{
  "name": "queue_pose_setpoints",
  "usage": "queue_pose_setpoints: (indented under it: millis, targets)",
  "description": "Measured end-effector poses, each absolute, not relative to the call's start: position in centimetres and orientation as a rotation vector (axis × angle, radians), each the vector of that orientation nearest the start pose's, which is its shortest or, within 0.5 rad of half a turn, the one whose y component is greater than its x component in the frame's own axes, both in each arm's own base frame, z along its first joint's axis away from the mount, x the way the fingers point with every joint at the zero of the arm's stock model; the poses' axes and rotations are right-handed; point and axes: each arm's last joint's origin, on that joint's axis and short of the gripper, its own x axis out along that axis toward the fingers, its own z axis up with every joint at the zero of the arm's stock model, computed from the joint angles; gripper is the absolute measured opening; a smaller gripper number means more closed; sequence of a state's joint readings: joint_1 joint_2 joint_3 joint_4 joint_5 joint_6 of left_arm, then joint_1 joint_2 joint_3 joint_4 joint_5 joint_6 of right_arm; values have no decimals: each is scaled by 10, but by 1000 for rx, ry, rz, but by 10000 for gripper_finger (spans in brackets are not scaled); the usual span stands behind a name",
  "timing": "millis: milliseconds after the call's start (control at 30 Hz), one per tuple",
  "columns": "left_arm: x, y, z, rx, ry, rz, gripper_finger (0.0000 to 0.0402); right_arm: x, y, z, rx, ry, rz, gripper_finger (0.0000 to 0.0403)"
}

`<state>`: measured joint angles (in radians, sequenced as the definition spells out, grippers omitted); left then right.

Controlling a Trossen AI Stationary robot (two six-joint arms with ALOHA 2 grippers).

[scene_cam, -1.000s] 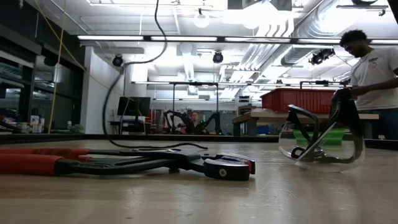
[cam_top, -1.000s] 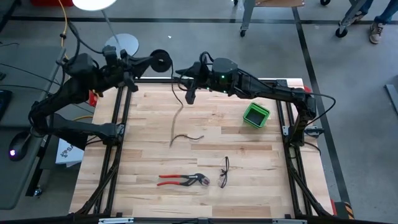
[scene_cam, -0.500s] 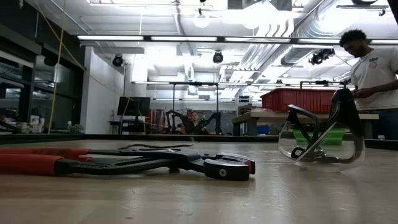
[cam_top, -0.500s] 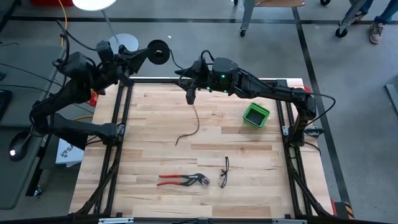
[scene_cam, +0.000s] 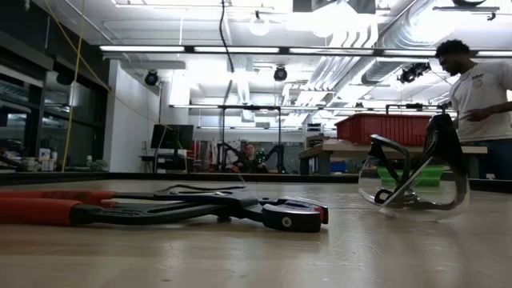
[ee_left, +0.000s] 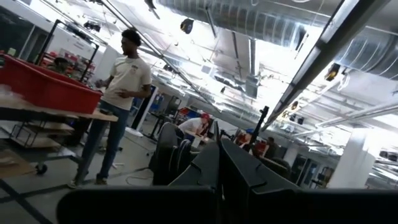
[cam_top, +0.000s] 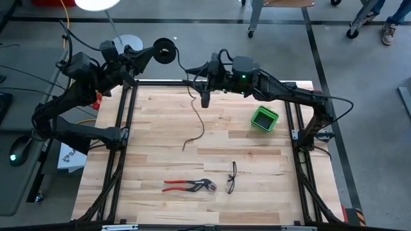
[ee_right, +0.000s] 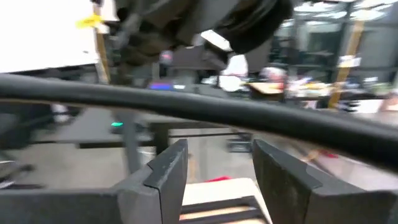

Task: Coil cords
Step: Coil the black wire onto the black spool

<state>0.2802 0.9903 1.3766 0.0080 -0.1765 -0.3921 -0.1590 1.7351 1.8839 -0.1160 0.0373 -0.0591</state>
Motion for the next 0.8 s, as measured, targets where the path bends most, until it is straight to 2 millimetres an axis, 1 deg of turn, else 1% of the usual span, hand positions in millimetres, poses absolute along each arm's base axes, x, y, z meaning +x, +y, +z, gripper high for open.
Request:
queue_pose_setpoints:
  millis: [133, 267, 433, 700, 800]
  targets:
    - [167, 53, 509, -401, -496, 340, 0, 383, -70, 467, -114, -27, -283, 172]
    - [176, 55, 509, -422, -515, 297, 0, 384, -79, 461, -113, 10, -294, 172]
    - [184, 57, 507, -448, -513, 278, 0, 383, -84, 455, -129, 67, -302, 172]
    - [184, 57, 509, -468, -539, 261, 0, 383, -84, 448, -131, 144, -288, 171]
    - [185, 56, 509, -469, -538, 256, 0, 383, -85, 448, -155, 148, -309, 161]
